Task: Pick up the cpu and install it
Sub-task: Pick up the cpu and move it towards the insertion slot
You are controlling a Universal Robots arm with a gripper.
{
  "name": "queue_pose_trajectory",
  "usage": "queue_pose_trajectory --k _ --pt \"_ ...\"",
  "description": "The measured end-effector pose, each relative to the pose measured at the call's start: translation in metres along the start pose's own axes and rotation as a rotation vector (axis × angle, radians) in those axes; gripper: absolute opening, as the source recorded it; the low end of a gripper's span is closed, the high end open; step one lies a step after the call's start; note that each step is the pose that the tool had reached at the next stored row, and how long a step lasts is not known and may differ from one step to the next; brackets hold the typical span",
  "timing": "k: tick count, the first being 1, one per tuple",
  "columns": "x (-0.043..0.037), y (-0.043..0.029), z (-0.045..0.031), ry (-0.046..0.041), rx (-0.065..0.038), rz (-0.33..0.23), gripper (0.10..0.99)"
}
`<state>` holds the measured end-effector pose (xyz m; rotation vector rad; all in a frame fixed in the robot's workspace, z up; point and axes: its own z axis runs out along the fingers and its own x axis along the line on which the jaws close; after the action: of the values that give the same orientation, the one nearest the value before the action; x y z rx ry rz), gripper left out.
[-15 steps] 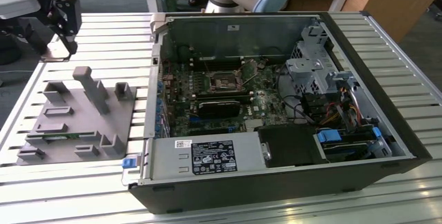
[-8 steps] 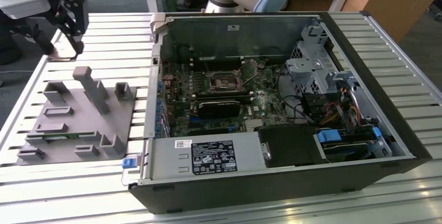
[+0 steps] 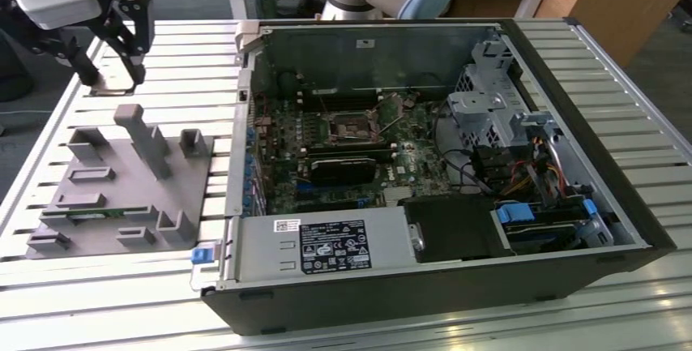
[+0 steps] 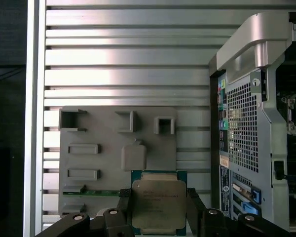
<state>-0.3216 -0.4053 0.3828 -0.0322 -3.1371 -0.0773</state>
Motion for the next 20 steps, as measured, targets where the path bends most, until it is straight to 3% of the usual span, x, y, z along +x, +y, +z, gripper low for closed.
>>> queue_pose_trajectory --k 20 --pt "-0.0409 0.0014 -0.0001 0.0000 0.000 0.000 0.533"
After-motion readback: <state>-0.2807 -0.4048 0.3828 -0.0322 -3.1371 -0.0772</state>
